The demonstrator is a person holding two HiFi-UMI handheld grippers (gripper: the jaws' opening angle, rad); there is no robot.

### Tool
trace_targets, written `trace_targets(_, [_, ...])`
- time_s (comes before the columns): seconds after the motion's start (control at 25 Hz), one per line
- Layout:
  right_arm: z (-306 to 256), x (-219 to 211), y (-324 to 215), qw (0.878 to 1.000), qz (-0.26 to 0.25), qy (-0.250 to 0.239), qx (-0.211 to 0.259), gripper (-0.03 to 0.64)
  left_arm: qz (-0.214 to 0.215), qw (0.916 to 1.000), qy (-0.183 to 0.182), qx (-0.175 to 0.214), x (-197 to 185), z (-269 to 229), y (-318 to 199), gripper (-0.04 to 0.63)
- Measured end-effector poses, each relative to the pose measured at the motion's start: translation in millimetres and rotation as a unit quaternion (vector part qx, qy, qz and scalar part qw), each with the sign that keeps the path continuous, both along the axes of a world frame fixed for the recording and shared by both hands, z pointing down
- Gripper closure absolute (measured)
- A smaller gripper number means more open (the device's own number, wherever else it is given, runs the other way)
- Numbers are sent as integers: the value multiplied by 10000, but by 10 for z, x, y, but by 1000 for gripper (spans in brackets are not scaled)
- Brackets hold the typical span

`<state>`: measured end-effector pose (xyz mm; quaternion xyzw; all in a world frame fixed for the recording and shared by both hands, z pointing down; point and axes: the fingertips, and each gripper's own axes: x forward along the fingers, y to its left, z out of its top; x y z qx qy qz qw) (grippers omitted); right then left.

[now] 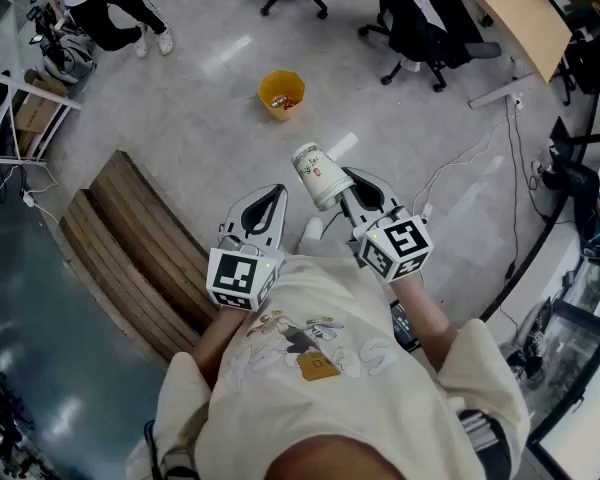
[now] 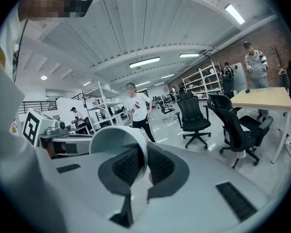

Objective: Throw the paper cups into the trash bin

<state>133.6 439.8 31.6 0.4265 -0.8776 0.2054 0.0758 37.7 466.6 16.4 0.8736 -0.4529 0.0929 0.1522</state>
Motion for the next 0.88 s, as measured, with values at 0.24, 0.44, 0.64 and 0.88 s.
trace_targets(0.24, [60, 245, 61, 9999, 84, -95, -3, 592, 48, 10000, -10, 32, 219, 47, 69, 589])
trace_targets(0.44, [25, 457, 81, 9997, 85, -170, 119, 593, 36, 10000, -43, 66, 399, 55, 41, 589])
trace_targets(0.64, [2, 627, 62, 9994, -75, -231, 251, 592, -47, 10000, -61, 30, 571, 124, 54, 589])
trace_targets(0.88, [115, 623, -103, 9995, -111, -264, 136, 592, -188, 9996, -58, -178, 512, 260, -44, 590])
